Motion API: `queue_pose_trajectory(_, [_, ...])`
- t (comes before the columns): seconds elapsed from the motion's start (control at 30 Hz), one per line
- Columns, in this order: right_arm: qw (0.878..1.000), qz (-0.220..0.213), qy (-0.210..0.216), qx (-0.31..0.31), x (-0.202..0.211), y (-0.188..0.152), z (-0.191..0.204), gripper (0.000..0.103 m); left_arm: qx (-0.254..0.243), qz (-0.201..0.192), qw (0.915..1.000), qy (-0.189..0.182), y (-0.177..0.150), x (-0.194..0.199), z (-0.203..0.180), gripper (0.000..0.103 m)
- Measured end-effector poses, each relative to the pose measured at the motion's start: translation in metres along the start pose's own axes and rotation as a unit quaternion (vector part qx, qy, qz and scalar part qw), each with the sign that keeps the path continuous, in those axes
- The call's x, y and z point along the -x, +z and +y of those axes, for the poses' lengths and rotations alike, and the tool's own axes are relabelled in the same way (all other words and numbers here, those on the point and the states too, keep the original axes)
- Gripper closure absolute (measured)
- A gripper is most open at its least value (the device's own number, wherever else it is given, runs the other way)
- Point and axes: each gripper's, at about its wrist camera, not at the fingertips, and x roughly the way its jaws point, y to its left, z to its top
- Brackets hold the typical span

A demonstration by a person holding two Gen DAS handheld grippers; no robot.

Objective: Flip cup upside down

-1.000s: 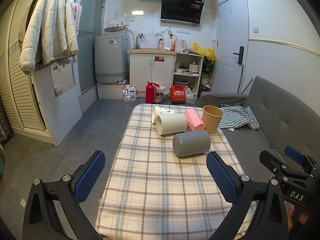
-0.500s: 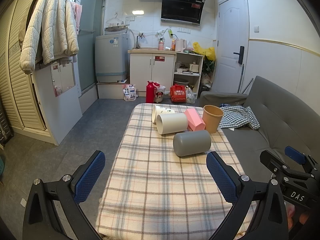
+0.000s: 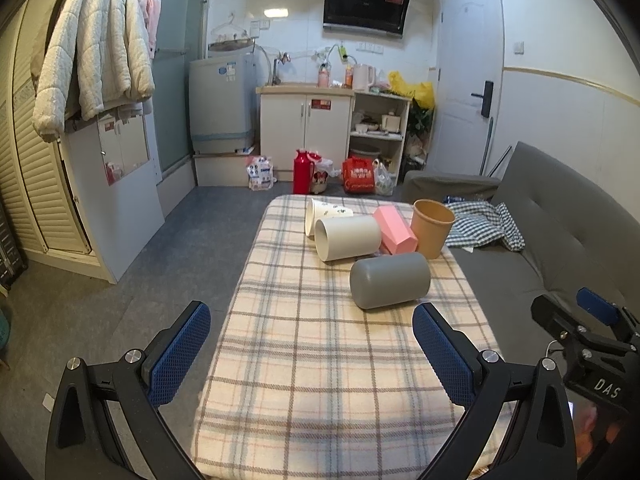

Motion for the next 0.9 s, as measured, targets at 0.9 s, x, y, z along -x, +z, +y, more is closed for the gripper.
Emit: queue_pose_trajectory(0.9, [0.994, 0.105, -0.023, -0.015, -0.291, 0.085, -0.051, 0.006, 0.012, 0.104, 0.9935, 0.044, 0.050, -0.211, 0.012, 0.000])
